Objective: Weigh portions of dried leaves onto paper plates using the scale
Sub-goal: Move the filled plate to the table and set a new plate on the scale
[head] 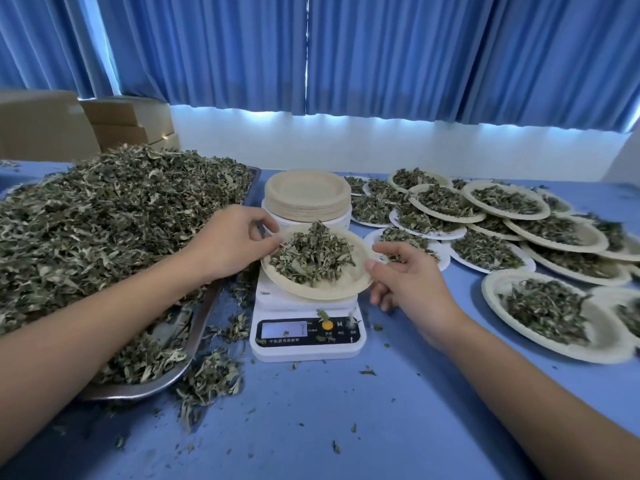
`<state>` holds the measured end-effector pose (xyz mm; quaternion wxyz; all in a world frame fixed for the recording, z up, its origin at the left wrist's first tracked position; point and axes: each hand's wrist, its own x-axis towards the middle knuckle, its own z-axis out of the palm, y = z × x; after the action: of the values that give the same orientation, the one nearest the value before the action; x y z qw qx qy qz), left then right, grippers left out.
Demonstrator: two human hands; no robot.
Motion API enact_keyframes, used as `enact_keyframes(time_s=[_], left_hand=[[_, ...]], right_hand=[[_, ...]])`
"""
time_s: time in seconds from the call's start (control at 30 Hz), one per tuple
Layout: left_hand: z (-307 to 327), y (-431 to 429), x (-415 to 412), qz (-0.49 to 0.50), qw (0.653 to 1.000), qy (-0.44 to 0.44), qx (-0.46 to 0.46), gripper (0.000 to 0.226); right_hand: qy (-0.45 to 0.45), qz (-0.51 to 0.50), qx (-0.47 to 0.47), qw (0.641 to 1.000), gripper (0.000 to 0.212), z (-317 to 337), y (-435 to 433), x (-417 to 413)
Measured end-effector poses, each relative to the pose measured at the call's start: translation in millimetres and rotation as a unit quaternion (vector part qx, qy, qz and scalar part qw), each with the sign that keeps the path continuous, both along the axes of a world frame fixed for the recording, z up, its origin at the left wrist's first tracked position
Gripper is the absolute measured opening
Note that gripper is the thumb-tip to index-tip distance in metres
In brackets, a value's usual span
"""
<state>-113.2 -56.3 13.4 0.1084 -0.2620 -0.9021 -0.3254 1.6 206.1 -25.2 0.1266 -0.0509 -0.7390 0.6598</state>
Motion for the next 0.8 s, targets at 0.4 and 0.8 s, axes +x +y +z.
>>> enact_keyframes(time_s=[0.4,0.8], left_hand=[[38,115,-20,-0.019,0.963,-0.213,0.167,0.016],[45,324,-7,-0.137,0.945,-0.247,0.167,0.029]], right_hand=[[-0.024,-0.133,-0.03,0.99,0.026,48,80,-9],[-0.031,-0.295,0.06,0.953,0.028,59,256,50]])
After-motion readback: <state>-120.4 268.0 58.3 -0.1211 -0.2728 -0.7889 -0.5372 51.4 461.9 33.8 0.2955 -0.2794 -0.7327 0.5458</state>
